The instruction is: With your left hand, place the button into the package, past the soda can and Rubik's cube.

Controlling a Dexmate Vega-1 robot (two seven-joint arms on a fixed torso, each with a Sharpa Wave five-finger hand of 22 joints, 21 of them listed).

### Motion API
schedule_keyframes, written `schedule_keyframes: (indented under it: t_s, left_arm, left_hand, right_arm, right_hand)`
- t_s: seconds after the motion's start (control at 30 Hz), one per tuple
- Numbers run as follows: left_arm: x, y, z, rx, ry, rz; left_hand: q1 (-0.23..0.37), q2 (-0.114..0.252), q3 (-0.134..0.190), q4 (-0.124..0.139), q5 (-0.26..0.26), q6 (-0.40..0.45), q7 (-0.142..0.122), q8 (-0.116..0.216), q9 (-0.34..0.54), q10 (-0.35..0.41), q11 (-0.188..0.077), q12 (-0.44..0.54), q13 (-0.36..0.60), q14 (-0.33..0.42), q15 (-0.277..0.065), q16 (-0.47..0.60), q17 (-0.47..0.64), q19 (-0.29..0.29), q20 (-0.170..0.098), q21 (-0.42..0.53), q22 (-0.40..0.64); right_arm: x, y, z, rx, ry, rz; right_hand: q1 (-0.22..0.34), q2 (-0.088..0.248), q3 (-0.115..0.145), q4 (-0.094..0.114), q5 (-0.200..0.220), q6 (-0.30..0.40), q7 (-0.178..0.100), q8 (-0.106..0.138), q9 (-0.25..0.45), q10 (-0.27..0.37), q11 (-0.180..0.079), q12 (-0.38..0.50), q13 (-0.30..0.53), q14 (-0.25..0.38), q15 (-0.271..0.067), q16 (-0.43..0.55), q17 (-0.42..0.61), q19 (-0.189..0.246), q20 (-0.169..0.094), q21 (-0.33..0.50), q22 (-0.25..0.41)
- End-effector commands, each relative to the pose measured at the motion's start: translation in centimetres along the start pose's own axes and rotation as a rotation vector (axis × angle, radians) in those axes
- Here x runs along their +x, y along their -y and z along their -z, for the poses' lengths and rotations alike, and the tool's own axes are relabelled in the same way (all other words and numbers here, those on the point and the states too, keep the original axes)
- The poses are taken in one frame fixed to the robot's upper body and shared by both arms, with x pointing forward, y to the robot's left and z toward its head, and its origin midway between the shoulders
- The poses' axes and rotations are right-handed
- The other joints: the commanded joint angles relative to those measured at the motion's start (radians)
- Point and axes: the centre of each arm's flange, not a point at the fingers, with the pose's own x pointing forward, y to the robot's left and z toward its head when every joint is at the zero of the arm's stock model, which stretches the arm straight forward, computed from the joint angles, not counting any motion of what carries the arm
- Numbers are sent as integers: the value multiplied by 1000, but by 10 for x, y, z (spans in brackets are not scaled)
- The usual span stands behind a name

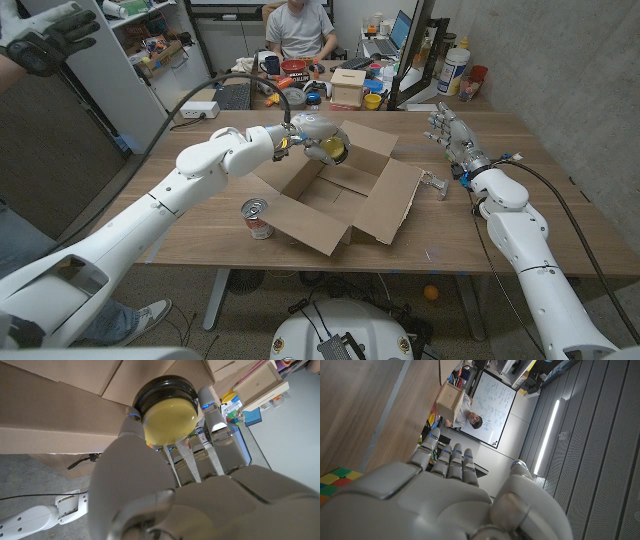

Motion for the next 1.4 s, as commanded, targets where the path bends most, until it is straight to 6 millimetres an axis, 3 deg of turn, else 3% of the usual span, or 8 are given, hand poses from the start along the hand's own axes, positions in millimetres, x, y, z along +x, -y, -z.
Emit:
schedule_keyframes:
  t_s: [0.03, 0.83, 0.93, 1.03, 1.4]
  left_arm:
    - [22, 11, -12, 3, 45, 58]
    - [62, 66, -34, -122, 68, 116]
    - [65, 75, -37, -137, 72, 136]
    - [66, 83, -41, -130, 79, 159]
    - [69, 99, -51, -142, 89, 204]
  left_hand:
    - [51, 56, 2, 8, 5, -2, -2, 5, 2, -2, 5, -5, 4, 34, -101, 0, 5, -11, 1, -6, 1]
    - [59, 63, 7, 8, 5, -5, -2, 9, 4, -5, 8, -12, 11, 21, -92, -3, 9, -50, 13, -14, 1]
    - [61, 65, 8, 8, 5, -6, -3, 10, 5, -6, 10, -14, 13, 18, -90, -4, 9, -55, 16, -15, 1]
    - [62, 65, 9, 8, 5, -5, -2, 11, 5, -5, 9, -14, 14, 13, -87, -6, 10, -58, 17, -15, 1]
    - [64, 67, 10, 8, 4, -5, 0, 13, 5, -6, 9, -16, 16, 10, -83, -6, 11, -75, 22, -17, 2]
  right_arm:
    - [-5, 6, 1, 1, 0, 11]
    - [-11, 18, 6, 2, -20, 26]
    - [-12, 20, 9, 7, -22, 26]
    - [-13, 21, 10, 7, -27, 30]
    - [-16, 24, 13, 8, -33, 30]
  right_hand:
    - [-1, 4, -1, -2, 4, 11, 4, 2, 5, 11, 0, -1, 4, 7, -3, 0, 0, 7, 0, -2, 0]
    - [-2, 5, -3, -2, 4, 11, 5, 1, 5, 11, 0, -2, 4, 10, -1, 1, 1, 8, -2, -6, 0]
    - [-2, 5, -3, -2, 4, 11, 5, 1, 5, 11, -1, -2, 4, 12, -2, 2, 1, 11, -3, -6, 0]
    - [-3, 6, -4, -3, 4, 10, 6, 1, 5, 10, 0, -2, 4, 26, -2, 6, 1, 38, -21, 1, 0]
    - [-1, 8, -4, -4, 4, 11, 8, 1, 5, 11, 2, -2, 4, 31, -2, 7, 1, 42, -23, 0, 0]
